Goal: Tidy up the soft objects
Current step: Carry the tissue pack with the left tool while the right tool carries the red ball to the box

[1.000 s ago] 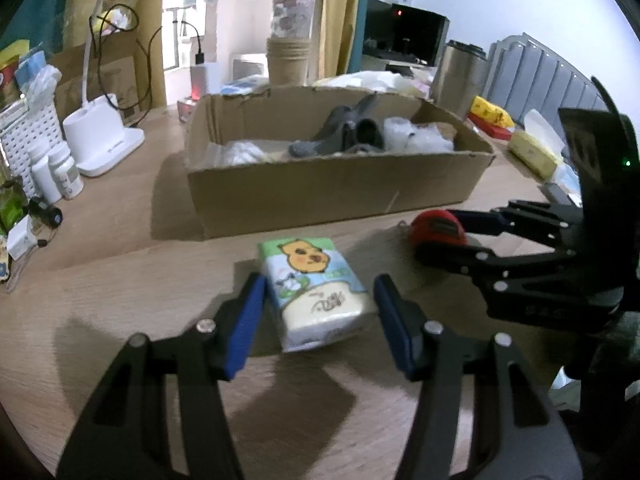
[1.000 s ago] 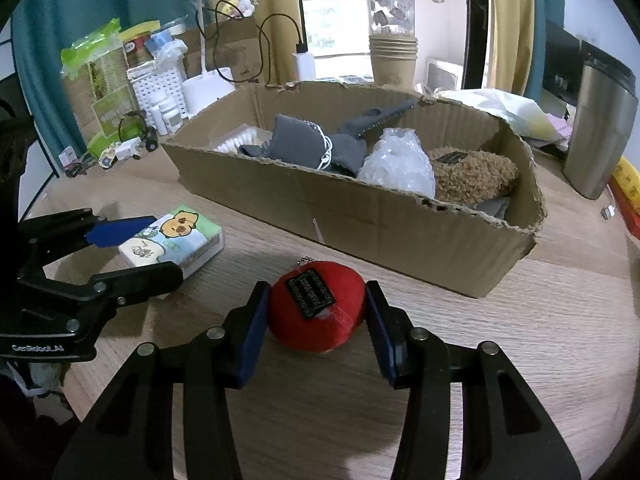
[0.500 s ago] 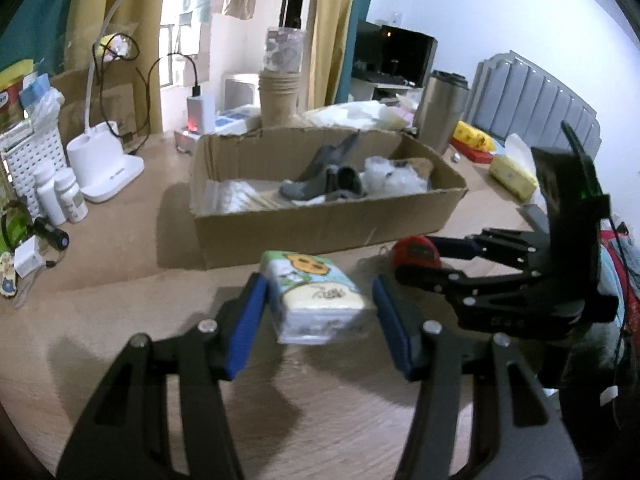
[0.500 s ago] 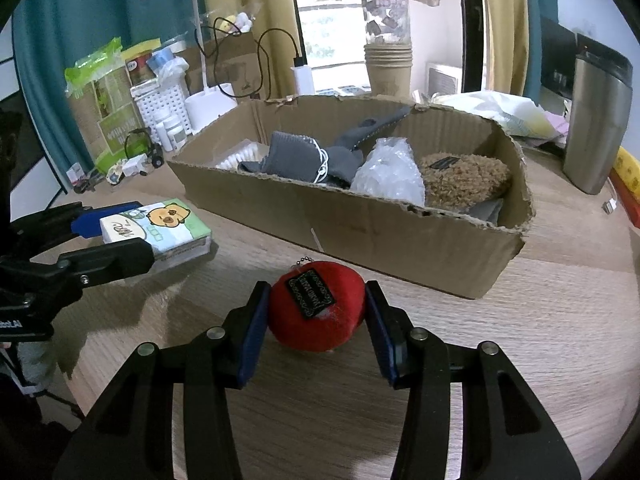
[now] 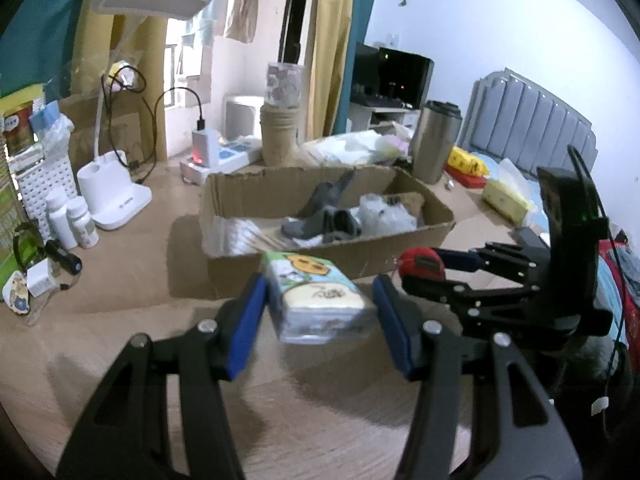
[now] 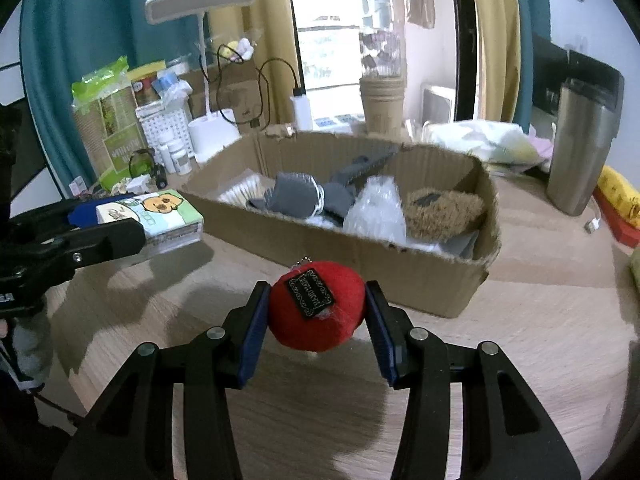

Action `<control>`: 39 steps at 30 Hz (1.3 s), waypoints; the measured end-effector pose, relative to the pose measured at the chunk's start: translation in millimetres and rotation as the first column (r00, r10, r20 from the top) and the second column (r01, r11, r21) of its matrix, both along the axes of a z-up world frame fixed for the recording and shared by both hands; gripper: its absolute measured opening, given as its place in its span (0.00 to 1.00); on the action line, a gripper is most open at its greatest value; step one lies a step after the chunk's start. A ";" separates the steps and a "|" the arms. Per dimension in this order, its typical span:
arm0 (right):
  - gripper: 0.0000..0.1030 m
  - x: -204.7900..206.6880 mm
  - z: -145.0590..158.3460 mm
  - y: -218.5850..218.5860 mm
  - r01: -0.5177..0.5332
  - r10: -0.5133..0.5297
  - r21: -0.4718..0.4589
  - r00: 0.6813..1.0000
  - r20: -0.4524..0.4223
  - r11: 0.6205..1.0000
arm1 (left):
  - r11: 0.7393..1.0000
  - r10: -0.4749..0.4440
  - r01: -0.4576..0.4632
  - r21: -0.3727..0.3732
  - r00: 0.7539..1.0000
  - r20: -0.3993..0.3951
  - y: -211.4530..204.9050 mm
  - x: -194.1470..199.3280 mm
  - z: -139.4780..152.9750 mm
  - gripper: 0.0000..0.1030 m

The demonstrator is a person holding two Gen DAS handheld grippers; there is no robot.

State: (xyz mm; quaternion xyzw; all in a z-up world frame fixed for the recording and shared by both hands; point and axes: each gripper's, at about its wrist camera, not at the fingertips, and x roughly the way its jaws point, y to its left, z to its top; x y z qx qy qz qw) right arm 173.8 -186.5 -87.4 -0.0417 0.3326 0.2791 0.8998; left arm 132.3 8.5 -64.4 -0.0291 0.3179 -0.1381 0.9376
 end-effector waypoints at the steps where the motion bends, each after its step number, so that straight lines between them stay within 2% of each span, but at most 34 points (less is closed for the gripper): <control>1: 0.48 -0.8 3.0 -0.5 0.001 -0.001 0.003 1.000 0.008 1.000 | 1.000 0.004 -0.004 -0.004 1.000 0.004 0.8 0.0 1.2 0.55; 10: 0.48 -4.5 24.6 -4.5 0.005 -0.007 0.022 0.998 0.064 1.000 | 1.000 0.002 0.000 -0.018 0.998 0.061 -0.6 1.5 19.7 0.55; 13: 0.48 -3.1 29.0 -5.9 0.009 -0.011 0.029 0.997 0.074 1.000 | 1.000 0.008 -0.007 -0.015 0.996 0.087 -1.4 3.4 25.8 0.46; 18: 0.48 -3.0 32.6 -5.7 0.007 -0.010 0.033 0.996 0.085 0.999 | 1.000 -0.002 0.003 -0.010 0.997 0.083 -4.1 6.6 26.4 0.46; 21: 0.48 -3.1 32.6 -6.0 0.011 -0.014 0.036 0.997 0.079 0.999 | 1.000 -0.017 0.017 -0.001 0.998 0.057 -6.7 6.6 21.1 0.47; 25: 0.48 -5.7 30.4 -10.8 0.016 -0.019 0.040 0.997 0.071 0.999 | 1.000 -0.021 0.021 0.017 0.999 -0.030 -6.6 3.5 2.1 0.53; 28: 0.48 -6.5 27.3 -13.6 0.022 -0.025 0.042 0.998 0.066 0.999 | 1.000 -0.026 0.026 0.003 0.997 -0.067 -2.9 -10.2 -8.7 0.81; 30: 0.48 -6.6 25.8 -14.6 0.026 -0.029 0.045 0.998 0.063 0.999 | 0.999 -0.046 0.043 -0.026 0.994 -0.101 -4.1 -21.1 -15.5 0.83; 33: 0.48 -8.7 24.4 -16.5 0.028 -0.031 0.051 0.998 0.063 0.998 | 0.997 -0.075 0.071 -0.030 0.986 -0.149 -13.4 -36.0 -29.3 0.83; 37: 0.48 -9.9 26.7 -16.4 0.029 -0.032 0.054 0.997 0.070 0.998 | 0.994 -0.096 0.105 0.033 0.974 -0.207 -32.1 -40.6 -49.0 0.83; 39: 0.48 -11.2 28.1 -17.1 0.030 -0.034 0.055 0.996 0.076 0.998 | 0.993 -0.101 0.111 0.033 0.970 -0.221 -35.3 -39.7 -54.2 0.82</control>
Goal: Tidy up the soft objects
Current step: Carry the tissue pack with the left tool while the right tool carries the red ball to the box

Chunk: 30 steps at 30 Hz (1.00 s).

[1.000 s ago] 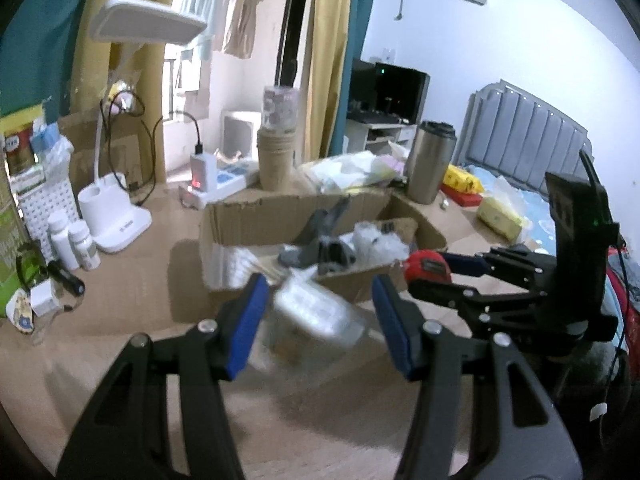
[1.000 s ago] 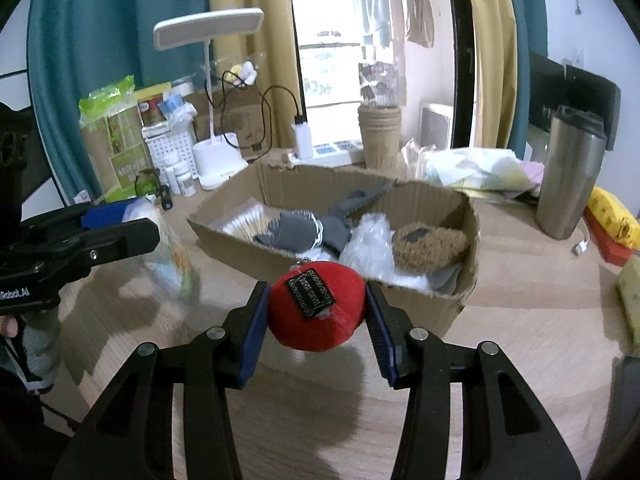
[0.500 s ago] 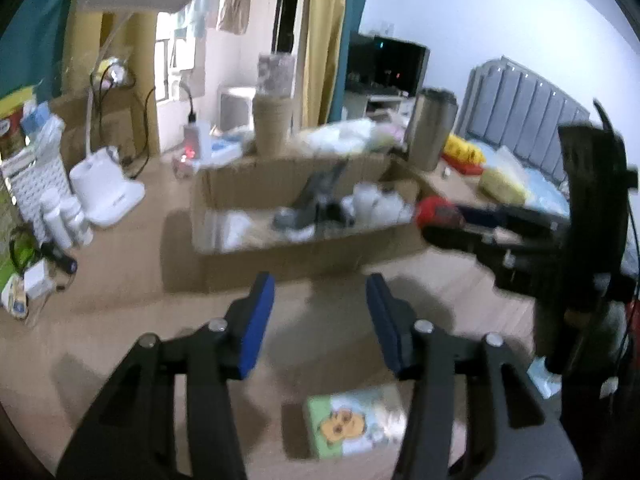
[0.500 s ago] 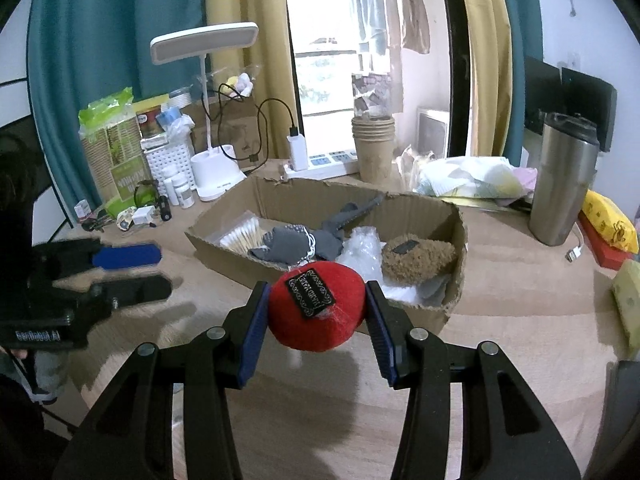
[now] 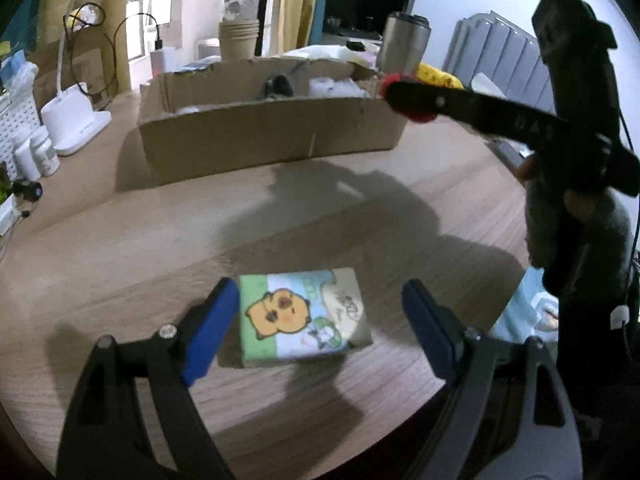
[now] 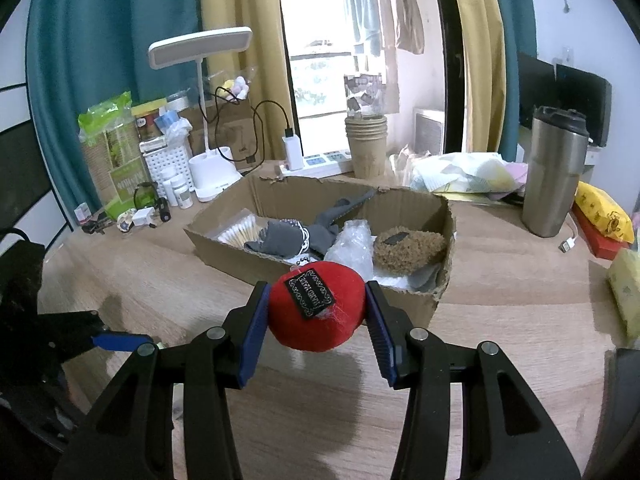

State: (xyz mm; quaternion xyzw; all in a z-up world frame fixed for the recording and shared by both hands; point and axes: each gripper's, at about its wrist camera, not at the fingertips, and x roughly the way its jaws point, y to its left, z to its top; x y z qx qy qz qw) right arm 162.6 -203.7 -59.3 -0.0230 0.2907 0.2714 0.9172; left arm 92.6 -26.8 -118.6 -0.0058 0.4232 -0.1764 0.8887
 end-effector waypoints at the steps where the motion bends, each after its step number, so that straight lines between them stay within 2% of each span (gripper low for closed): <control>1: 0.48 -0.3 0.4 -0.9 0.001 -0.001 0.002 1.000 0.002 1.000 | 1.000 -0.003 0.003 0.000 1.000 0.000 0.0 1.7 -1.5 0.76; 2: 0.48 -0.5 0.8 -1.7 0.003 -0.003 0.004 1.000 0.004 1.000 | 1.000 -0.006 0.006 0.007 1.000 0.002 -1.0 1.6 -3.4 0.63; 5: 0.48 -0.4 0.6 -3.2 0.006 -0.006 0.009 1.000 0.005 1.000 | 0.999 -0.001 0.001 0.049 1.000 0.005 -2.7 1.5 -7.3 0.63; 12: 0.48 -3.1 2.2 -2.9 0.000 0.000 0.011 1.000 0.009 1.000 | 0.999 -0.002 0.001 0.033 1.000 0.028 0.5 1.8 -1.3 0.63; 30: 0.48 -1.3 15.2 1.9 -0.006 0.005 0.018 0.999 0.041 1.000 | 0.999 0.047 -0.047 -0.005 0.971 0.235 12.5 19.3 57.8 0.63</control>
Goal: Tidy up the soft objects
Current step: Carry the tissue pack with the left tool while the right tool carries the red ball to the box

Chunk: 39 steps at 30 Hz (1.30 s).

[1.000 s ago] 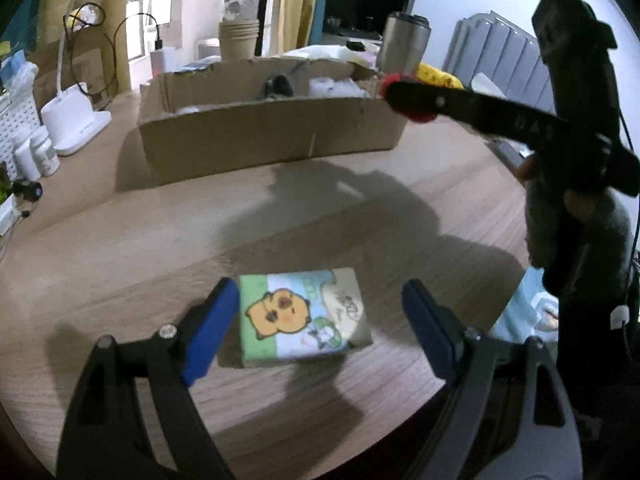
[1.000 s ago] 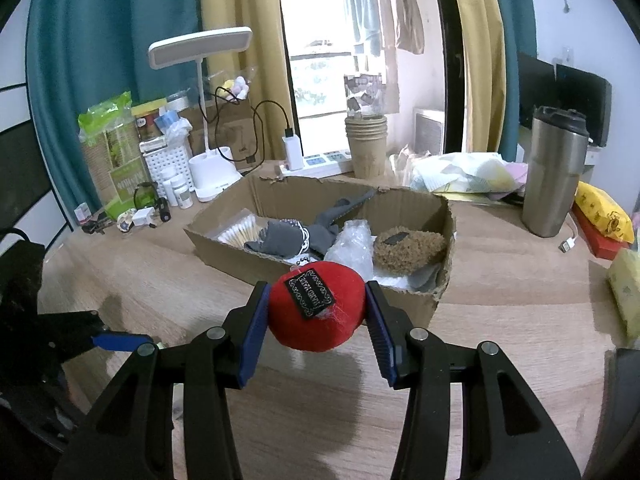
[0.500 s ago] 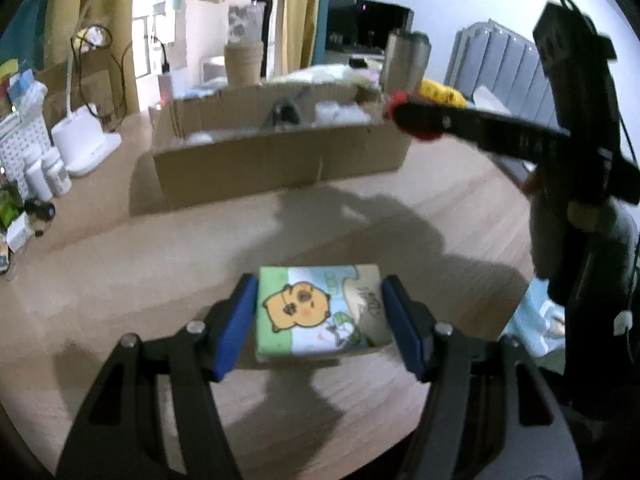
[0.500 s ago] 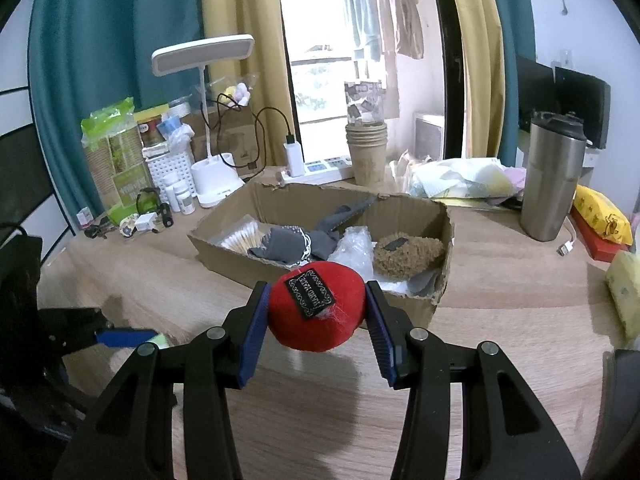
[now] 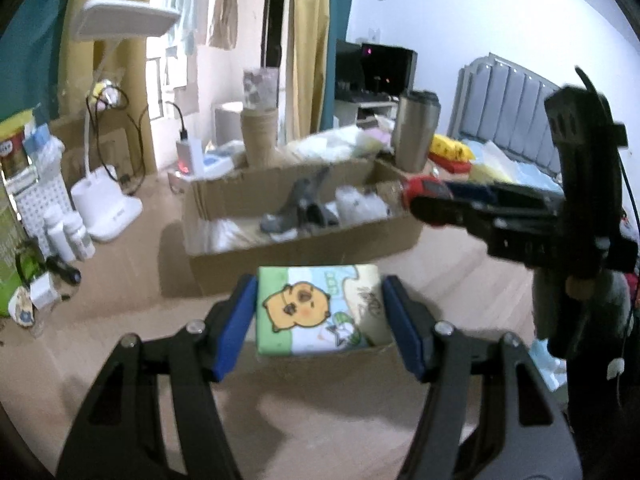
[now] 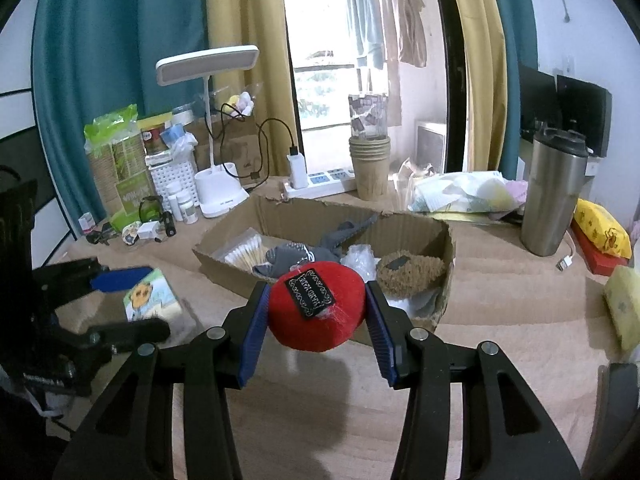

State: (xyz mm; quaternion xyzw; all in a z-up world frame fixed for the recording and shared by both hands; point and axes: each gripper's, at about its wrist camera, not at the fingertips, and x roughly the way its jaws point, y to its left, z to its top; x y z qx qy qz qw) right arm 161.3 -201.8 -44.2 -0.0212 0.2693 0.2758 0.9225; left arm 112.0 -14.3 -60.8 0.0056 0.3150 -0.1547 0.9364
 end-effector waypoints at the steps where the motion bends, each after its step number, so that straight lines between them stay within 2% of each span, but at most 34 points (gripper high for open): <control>1: 0.48 1.1 0.8 0.6 0.000 0.000 0.000 1.000 0.002 1.000 | 1.000 0.004 -0.004 -0.001 1.000 0.010 1.6 1.3 1.8 0.63; 12: 0.48 13.0 6.4 7.2 -0.011 0.011 -0.003 1.000 0.017 1.000 | 0.999 0.042 -0.041 -0.004 0.996 0.081 16.5 29.7 19.8 0.63; 19: 0.48 26.3 11.1 11.9 -0.012 0.012 0.004 1.000 0.017 1.000 | 0.997 0.062 -0.058 -0.044 0.994 0.093 26.5 48.6 25.5 0.63; 26: 0.48 46.7 11.5 7.2 0.000 0.001 0.047 1.000 -0.014 0.999 | 0.997 0.072 -0.070 -0.015 0.990 0.123 25.4 70.1 30.2 0.63; 39: 0.48 75.9 13.8 12.8 0.008 -0.005 0.075 0.999 -0.041 0.997 | 0.992 0.128 -0.126 -0.027 0.984 0.126 30.6 107.0 22.7 0.63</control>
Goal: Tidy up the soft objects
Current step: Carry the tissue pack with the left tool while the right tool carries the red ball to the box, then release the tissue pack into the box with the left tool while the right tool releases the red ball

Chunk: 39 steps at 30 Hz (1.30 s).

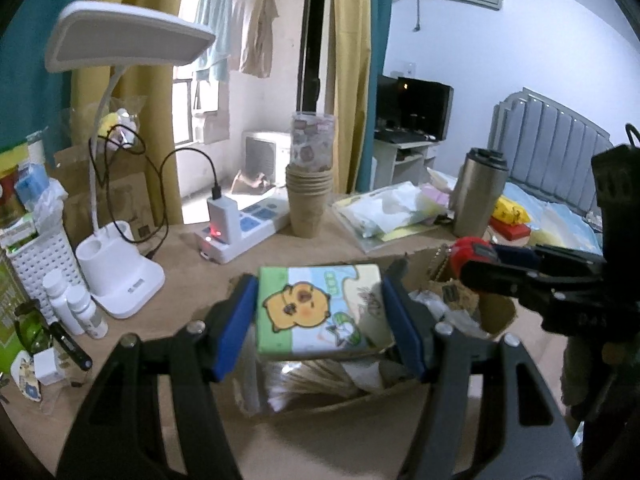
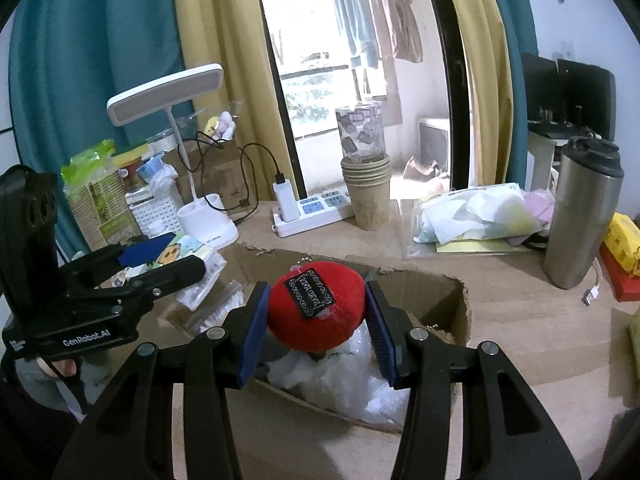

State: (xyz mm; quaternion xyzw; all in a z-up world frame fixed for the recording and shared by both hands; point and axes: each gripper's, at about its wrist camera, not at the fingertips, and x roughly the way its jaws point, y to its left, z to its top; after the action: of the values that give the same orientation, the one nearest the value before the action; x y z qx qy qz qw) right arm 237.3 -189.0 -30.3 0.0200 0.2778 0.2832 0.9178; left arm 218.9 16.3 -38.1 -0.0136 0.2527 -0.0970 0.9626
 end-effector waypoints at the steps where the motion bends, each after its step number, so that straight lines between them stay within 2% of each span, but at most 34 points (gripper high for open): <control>1: 0.48 1.0 0.1 1.3 -0.001 0.001 -0.001 1.000 0.000 1.000 | 1.000 0.001 -0.001 -0.006 1.000 -0.004 0.0 3.6 -1.2 0.63; 10: 0.48 18.6 -3.3 13.1 -0.002 0.001 -0.018 1.000 -0.025 1.000 | 1.000 -0.003 0.002 -0.027 0.999 -0.046 -0.1 27.7 -10.4 0.63; 27: 0.48 45.5 -13.2 35.3 -0.019 0.015 -0.050 0.997 -0.077 0.999 | 1.000 0.007 -0.005 0.016 0.990 -0.142 -7.4 67.3 -31.4 0.64; 33: 0.48 56.3 -18.0 33.0 0.003 -0.001 0.015 0.993 -0.117 1.000 | 1.000 -0.008 0.009 0.003 0.986 -0.166 -7.1 74.6 -37.6 0.64; 39: 0.48 61.2 -24.7 40.1 0.000 0.001 0.011 0.991 -0.136 1.000 | 1.000 -0.016 0.018 0.005 0.979 -0.201 -9.4 80.9 -46.4 0.64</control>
State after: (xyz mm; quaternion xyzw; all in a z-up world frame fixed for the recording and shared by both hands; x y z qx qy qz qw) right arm 298.5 -148.9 -55.0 0.0443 0.3380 0.2830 0.8965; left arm 299.8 6.9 -84.5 -0.0178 0.3490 -0.1024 0.9313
